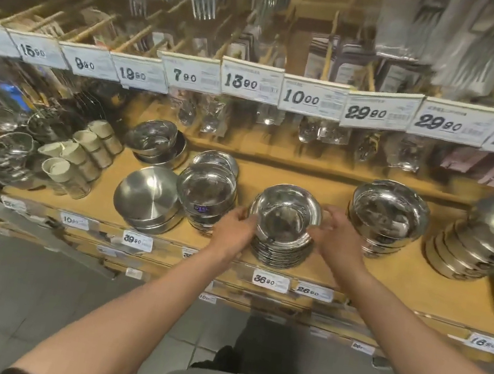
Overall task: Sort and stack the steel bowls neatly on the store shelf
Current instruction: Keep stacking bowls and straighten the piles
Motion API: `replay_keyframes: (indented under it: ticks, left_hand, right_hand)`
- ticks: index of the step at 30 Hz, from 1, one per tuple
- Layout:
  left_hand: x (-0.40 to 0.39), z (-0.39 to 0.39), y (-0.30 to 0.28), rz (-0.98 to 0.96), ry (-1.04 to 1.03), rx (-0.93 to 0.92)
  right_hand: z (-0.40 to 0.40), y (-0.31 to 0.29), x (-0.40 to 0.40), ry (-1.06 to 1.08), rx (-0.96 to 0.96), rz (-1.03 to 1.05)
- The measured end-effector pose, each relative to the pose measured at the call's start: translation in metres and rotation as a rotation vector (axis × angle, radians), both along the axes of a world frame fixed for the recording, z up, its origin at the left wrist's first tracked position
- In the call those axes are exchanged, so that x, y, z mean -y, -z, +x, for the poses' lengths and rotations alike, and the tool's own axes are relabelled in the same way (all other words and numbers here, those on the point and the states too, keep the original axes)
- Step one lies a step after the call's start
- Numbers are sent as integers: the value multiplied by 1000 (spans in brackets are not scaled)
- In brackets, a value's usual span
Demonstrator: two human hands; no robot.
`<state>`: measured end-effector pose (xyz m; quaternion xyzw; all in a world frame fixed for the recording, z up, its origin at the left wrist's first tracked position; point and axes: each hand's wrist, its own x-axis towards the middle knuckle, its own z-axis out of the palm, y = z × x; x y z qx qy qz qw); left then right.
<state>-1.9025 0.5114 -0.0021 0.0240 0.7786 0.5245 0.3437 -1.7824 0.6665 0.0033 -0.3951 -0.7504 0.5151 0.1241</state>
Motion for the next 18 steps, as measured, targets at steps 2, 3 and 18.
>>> replay_keyframes:
  ticks: [2,3,18]
  left_hand:
    - [-2,-6,1,7,72,-32]
    - [-2,-9,2,17,97,-46]
    - [-9,-27,-13,-282,338,-381]
  right_hand:
    - [-3,-1,2,32,13,17]
    - [-4,0,2,46,18,16]
    - [-8,-11,-4,-60,175,184]
